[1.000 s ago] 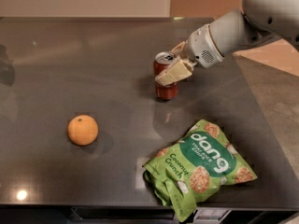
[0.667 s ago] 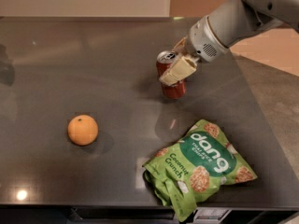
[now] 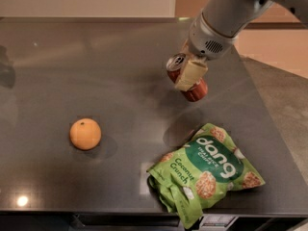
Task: Knock coke can over
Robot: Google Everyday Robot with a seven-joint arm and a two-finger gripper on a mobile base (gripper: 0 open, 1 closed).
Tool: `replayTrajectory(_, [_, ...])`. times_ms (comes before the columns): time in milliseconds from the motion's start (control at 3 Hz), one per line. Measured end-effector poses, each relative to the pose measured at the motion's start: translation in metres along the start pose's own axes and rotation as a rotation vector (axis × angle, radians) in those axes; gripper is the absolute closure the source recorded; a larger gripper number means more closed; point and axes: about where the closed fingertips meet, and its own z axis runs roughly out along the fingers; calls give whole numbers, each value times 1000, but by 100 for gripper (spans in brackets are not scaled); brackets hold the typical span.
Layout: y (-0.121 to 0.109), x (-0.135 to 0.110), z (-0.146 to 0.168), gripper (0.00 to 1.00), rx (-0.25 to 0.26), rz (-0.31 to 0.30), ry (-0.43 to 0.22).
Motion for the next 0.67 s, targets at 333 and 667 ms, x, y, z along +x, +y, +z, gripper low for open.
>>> replayTrajectory(333, [3, 5, 7, 100, -21, -37, 83])
replayTrajectory(667, [4, 6, 19, 100, -60, -71, 140])
